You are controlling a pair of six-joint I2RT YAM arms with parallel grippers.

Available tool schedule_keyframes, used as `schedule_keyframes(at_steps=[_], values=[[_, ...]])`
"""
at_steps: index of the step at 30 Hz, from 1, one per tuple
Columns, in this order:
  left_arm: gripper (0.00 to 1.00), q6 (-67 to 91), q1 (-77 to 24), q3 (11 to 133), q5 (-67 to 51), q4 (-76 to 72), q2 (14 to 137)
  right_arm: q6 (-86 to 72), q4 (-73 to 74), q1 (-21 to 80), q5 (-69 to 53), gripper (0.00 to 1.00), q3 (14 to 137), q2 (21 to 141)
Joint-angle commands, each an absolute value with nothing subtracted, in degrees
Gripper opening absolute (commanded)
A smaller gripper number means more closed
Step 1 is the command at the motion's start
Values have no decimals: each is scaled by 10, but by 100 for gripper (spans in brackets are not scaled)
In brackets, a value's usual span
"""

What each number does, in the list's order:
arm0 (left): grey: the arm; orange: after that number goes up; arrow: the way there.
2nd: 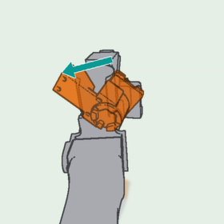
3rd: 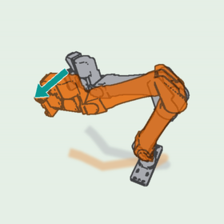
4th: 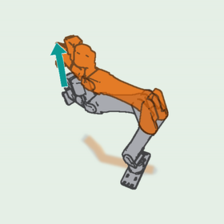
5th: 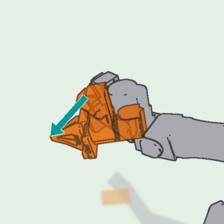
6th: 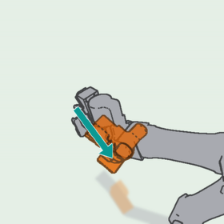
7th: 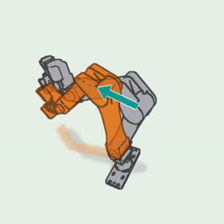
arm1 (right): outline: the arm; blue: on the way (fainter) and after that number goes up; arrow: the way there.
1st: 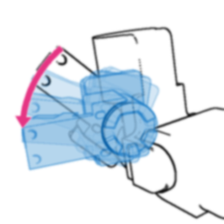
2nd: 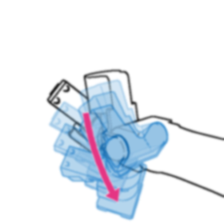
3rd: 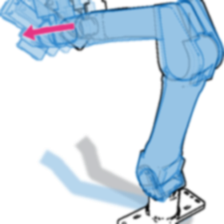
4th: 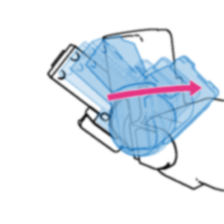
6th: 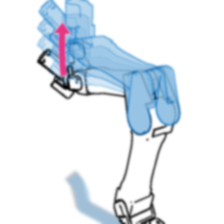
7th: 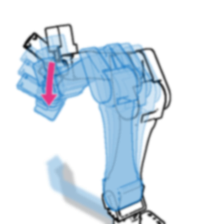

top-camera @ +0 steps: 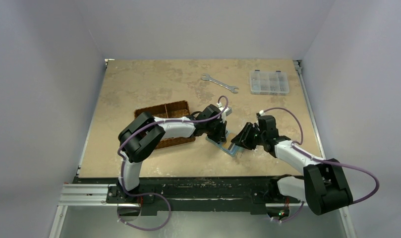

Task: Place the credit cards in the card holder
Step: Insert the credit card into the card holder.

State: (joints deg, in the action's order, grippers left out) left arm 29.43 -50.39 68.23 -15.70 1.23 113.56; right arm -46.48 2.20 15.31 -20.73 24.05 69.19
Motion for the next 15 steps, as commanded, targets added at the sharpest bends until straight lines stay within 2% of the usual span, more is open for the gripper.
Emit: schedule_keyframes(at_steps=[1, 15], values=[[0, 293, -504, 668, -156, 20, 1152, -464, 20, 155, -216, 38, 253, 662], [0, 297, -504, 675, -176, 19, 1143, -457, -37, 159, -262, 41, 265, 708]])
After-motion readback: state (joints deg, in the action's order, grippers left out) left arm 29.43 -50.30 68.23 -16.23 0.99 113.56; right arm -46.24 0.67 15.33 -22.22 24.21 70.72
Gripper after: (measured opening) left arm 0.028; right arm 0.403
